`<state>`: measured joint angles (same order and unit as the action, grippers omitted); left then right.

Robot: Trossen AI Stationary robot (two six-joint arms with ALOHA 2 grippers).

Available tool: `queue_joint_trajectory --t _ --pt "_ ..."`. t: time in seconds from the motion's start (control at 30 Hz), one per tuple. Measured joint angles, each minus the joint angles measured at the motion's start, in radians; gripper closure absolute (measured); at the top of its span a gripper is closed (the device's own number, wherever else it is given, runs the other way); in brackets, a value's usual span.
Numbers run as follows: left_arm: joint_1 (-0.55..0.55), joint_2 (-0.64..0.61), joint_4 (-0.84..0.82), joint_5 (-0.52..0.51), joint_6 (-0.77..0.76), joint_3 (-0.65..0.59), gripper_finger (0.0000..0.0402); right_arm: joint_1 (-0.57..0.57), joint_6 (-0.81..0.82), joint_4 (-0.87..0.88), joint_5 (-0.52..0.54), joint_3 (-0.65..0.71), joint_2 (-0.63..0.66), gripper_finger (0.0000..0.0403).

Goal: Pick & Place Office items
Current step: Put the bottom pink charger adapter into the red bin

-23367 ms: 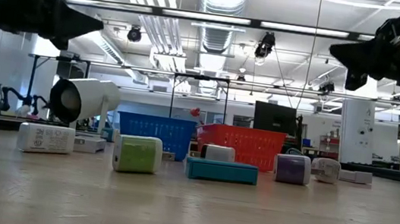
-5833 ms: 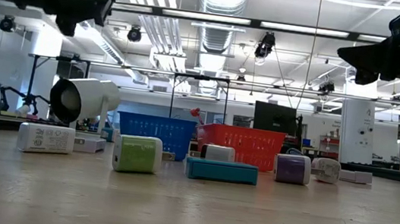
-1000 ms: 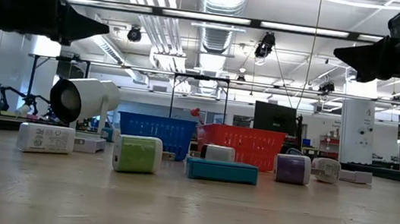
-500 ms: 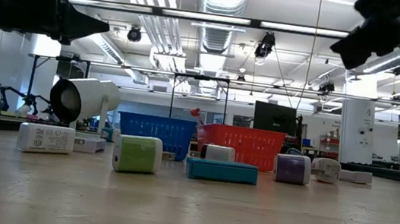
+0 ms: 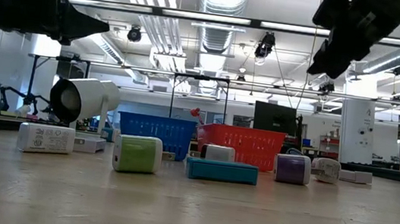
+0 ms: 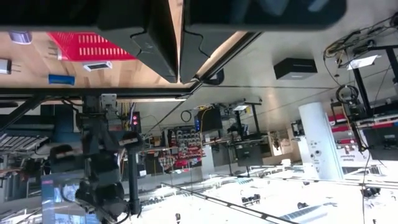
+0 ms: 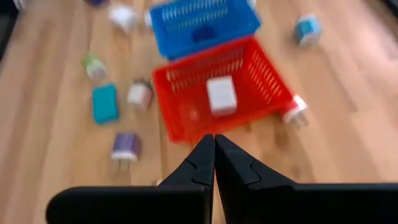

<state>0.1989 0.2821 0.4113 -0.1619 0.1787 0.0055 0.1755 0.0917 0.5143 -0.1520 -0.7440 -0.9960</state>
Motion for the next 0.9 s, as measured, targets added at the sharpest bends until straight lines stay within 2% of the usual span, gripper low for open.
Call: queue_joint_trajectory --t 0.17,0.33,0.47,0.6,0.73,0.9 --pt "0.0 0.0 0.0 0.0 -0.011 0.0 0.0378 -0.053 0.083 0.01 -0.001 -0.012 -0.124 0.0366" --pt "0.0 0.0 0.0 0.0 -0.019 0.0 0.0378 -0.073 0.172 0.06 -0.016 -0.017 -0.257 0.0289" --pt "0.0 0.0 0.0 0.0 -0.02 0.0 0.0378 -0.073 0.19 0.08 -0.032 -0.017 -0.342 0.0221" --pt "0.0 0.0 -0.001 0.0 -0.021 0.0 0.0378 -0.084 0.19 0.08 -0.032 -0.017 -0.402 0.0172" --pt "0.0 0.0 -0.001 0.0 -0.023 0.0 0.0378 -0.11 0.19 0.079 -0.035 -0.02 -0.433 0.0145" --pt "0.0 0.0 -0.001 0.0 -0.023 0.0 0.0378 -0.165 0.209 0.073 -0.031 -0.031 -0.439 0.0136"
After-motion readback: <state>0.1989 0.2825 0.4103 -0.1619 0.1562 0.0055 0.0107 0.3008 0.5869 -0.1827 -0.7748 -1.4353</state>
